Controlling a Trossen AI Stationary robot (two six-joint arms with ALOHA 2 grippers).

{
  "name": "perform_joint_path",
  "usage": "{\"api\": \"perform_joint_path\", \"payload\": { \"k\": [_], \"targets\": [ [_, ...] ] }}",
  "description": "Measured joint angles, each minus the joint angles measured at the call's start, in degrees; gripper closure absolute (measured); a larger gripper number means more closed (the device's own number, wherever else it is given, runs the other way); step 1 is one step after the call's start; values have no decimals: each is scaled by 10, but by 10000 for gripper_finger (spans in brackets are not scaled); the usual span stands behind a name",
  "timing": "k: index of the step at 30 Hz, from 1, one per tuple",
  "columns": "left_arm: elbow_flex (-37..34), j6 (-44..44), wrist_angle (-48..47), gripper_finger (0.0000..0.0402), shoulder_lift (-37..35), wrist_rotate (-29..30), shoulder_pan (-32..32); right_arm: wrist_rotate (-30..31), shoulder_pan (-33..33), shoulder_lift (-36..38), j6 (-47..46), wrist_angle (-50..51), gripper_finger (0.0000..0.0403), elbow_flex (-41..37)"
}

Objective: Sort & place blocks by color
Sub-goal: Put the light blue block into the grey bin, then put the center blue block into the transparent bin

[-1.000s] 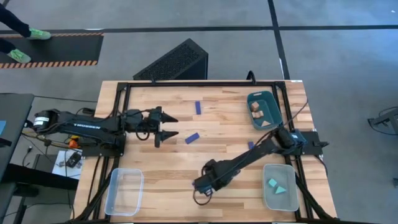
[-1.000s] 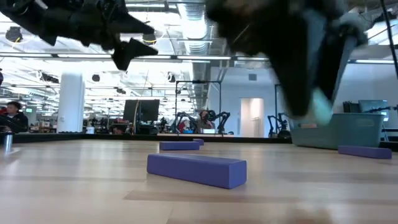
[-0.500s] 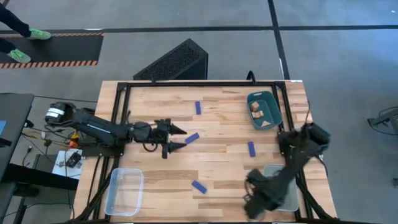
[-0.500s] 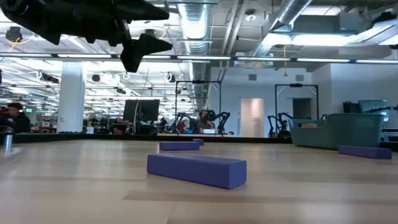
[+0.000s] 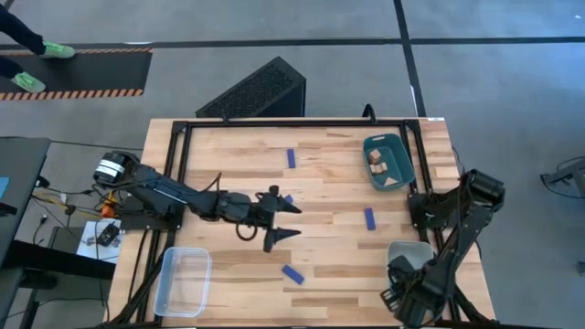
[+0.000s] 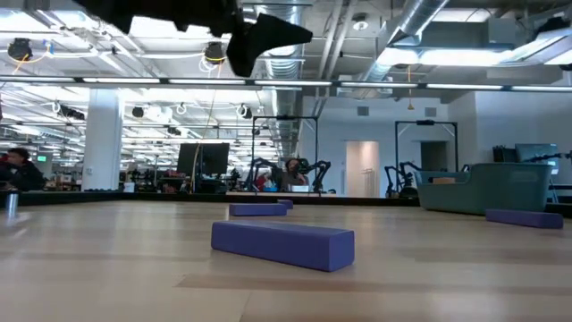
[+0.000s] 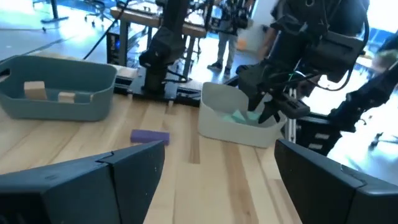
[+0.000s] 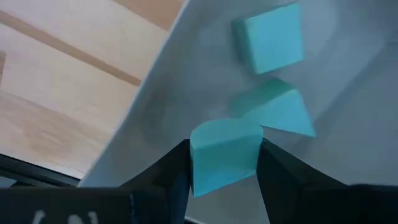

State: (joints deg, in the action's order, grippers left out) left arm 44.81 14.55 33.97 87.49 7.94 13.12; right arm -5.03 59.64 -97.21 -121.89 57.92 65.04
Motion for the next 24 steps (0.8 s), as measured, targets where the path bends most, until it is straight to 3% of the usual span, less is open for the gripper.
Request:
{"api": "perform_joint_path", "payload": {
  "k": [9,12,19,24],
  "targets": [
    [77,-1,-177,107,-7,42,0,52,-5,8,10,18,161,-1],
    [90,34,-222,107,-7,63,0,67,-10,28,10,37,150,-1],
    [132,170,-372,107,-9,80,-5,197,-40,108,29,97,148,-1],
    [165,189,-499,107,-10,82,-13,260,-114,152,139,109,147,-1]
  ]
}}
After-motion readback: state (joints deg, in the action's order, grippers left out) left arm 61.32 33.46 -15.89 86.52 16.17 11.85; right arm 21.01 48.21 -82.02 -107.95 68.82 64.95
